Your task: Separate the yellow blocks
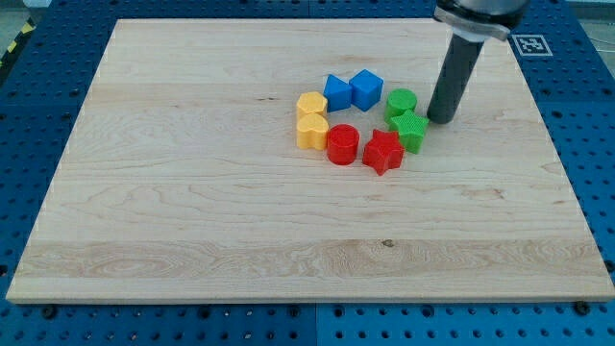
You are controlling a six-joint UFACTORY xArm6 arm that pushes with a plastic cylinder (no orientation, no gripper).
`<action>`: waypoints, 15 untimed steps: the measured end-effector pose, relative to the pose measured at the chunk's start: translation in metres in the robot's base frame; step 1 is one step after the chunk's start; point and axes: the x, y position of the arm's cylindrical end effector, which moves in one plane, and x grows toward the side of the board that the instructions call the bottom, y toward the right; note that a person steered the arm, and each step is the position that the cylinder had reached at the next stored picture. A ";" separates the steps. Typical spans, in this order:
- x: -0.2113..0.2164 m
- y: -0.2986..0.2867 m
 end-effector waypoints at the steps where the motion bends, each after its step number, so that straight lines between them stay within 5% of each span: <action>1: -0.029 0.000; 6: -0.052 -0.018; 15: 0.013 -0.093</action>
